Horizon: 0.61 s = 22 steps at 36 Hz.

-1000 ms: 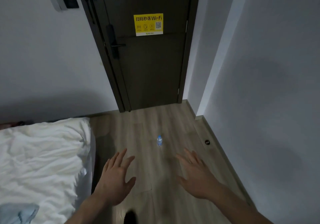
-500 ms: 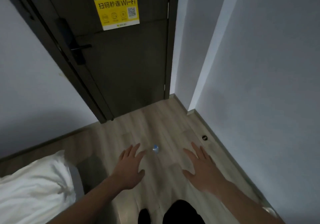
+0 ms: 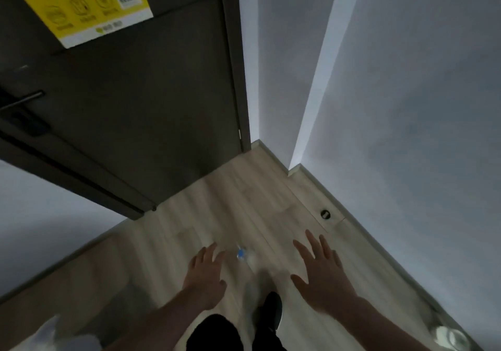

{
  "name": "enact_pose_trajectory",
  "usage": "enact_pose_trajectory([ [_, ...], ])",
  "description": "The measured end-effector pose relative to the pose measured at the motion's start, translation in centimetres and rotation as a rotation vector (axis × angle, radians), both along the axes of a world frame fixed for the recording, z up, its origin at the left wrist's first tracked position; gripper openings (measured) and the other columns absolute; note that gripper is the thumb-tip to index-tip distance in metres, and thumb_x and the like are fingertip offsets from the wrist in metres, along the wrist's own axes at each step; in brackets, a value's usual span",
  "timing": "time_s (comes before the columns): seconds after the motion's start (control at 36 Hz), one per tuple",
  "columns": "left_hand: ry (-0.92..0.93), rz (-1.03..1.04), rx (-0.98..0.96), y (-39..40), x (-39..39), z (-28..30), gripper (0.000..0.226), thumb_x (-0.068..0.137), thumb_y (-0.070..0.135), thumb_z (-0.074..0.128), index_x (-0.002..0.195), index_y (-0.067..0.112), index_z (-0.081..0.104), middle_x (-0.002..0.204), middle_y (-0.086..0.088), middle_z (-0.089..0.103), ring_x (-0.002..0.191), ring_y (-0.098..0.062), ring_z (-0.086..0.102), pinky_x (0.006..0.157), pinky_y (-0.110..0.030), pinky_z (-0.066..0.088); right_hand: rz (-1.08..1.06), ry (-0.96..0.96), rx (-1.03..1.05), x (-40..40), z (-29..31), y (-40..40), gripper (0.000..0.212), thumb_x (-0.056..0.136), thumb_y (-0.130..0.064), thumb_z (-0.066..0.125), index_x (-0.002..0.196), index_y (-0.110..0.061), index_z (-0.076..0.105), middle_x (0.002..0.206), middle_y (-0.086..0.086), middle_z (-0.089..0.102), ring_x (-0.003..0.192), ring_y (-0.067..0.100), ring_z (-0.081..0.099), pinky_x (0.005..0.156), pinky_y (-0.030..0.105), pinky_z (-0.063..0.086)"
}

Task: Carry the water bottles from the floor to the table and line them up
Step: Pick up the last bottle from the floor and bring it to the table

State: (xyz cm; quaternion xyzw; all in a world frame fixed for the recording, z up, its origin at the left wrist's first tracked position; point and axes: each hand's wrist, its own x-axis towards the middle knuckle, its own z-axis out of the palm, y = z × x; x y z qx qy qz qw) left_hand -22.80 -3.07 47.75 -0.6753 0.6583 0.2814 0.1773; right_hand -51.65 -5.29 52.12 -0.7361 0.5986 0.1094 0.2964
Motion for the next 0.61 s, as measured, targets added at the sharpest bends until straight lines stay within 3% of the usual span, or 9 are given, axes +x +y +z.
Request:
enact_pose_trajectory([
  [0.11,-0.001,-0.027,0.044,-3.6,0.8,-5.1,0.069,0.095,0.035,0.051,0.157,0.026,0.020,0.167,-0.002,0.001,0.152,-0.025,0.006,0.122,-0.037,0.016,-0.042,-0.010,0.020,1.1,-5.2,-3.0,0.075,0.098,-0.057,0.040,0.157,-0.039,-0.004,0.153,-0.009,-0.039,0.147,0.026,-0.028,0.119,0.047,-0.007],
  [0.25,-0.055,-0.090,0.086,-7.6,1.2,-13.5,0.067,0.094,0.034,0.049,0.155,0.024,0.023,0.163,-0.002,0.010,0.146,-0.024,0.020,0.115,-0.037,0.028,-0.124,-0.027,0.080,2.2,-12.5,-5.7,0.075,0.098,-0.054,0.041,0.156,-0.040,-0.004,0.160,-0.009,-0.032,0.147,0.023,-0.030,0.122,0.045,-0.005],
  [0.39,-0.102,-0.221,0.120,-11.0,0.6,-25.0,0.065,0.095,0.037,0.048,0.154,0.025,0.023,0.156,-0.004,0.022,0.135,-0.026,0.035,0.103,-0.037,0.038,-0.195,-0.032,0.118,2.8,-21.9,-7.4,0.071,0.099,-0.056,0.036,0.156,-0.041,-0.003,0.162,-0.010,-0.029,0.148,0.020,-0.027,0.122,0.042,-0.002],
  [0.61,-0.171,-0.277,0.237,-13.9,-0.8,-43.0,0.062,0.094,0.034,0.059,0.147,0.027,0.028,0.140,-0.006,0.037,0.124,-0.027,0.044,0.097,-0.039,0.043,-0.301,-0.024,0.204,4.6,-37.3,-7.8,0.071,0.099,-0.053,0.041,0.157,-0.039,0.001,0.162,-0.011,-0.025,0.151,0.021,-0.023,0.124,0.043,0.001],
])
